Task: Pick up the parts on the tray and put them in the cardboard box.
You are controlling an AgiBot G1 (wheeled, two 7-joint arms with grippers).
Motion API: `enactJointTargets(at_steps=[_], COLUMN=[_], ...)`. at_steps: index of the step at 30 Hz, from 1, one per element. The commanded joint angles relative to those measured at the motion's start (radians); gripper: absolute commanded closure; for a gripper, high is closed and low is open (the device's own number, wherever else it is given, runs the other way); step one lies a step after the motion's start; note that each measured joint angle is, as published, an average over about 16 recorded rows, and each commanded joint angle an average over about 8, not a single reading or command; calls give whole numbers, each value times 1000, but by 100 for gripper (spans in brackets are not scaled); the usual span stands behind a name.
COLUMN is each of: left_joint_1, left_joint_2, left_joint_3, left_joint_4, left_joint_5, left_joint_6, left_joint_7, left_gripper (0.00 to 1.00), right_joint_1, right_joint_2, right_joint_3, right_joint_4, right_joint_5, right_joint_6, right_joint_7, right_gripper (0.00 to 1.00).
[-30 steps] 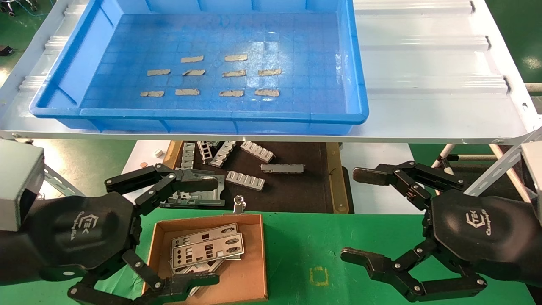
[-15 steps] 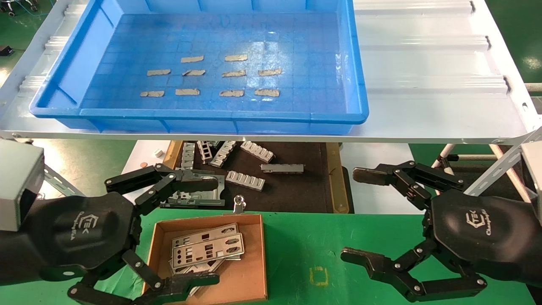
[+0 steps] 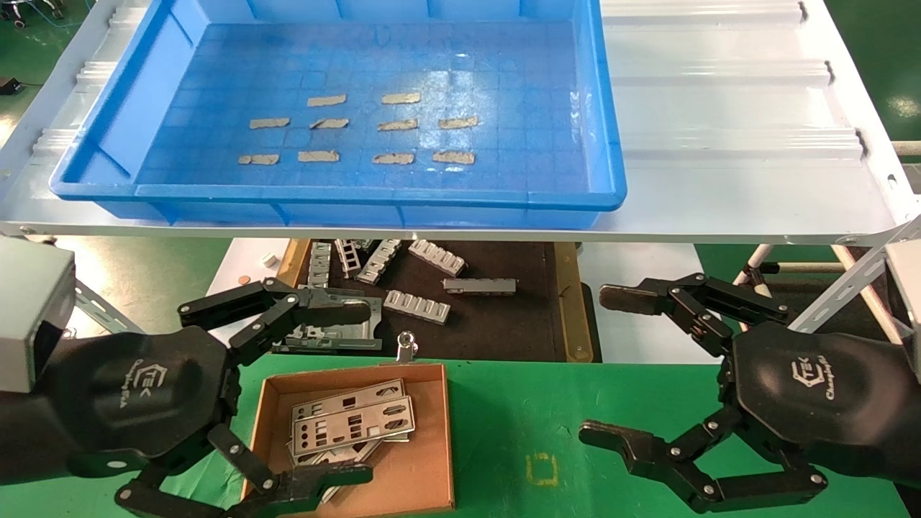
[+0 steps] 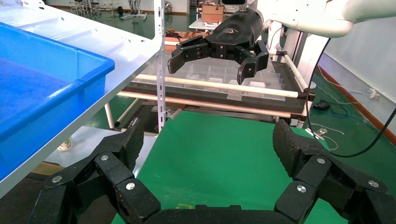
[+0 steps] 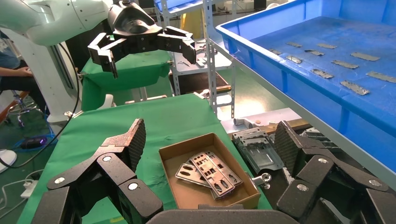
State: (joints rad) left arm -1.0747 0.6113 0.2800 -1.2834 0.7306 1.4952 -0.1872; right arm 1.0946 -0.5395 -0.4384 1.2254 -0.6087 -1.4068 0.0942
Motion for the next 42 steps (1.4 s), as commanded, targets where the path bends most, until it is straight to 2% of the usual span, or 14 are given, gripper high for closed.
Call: enactJointTargets(at_steps=[1,42], left_joint_1=[0,0], left_joint_2=[0,0], left_joint_3=[0,0], left_joint_4=[0,0], left_joint_5=[0,0], left_joint_6=[0,0], left_joint_7=[0,0], left_gripper=[0,0], right_joint_1=[0,0], right_joint_2=[0,0], right_joint_3=[0,0], right_joint_4=[0,0], right_joint_5=[0,0], right_joint_6=[0,0], right_joint_7=[0,0], right_gripper=[0,0])
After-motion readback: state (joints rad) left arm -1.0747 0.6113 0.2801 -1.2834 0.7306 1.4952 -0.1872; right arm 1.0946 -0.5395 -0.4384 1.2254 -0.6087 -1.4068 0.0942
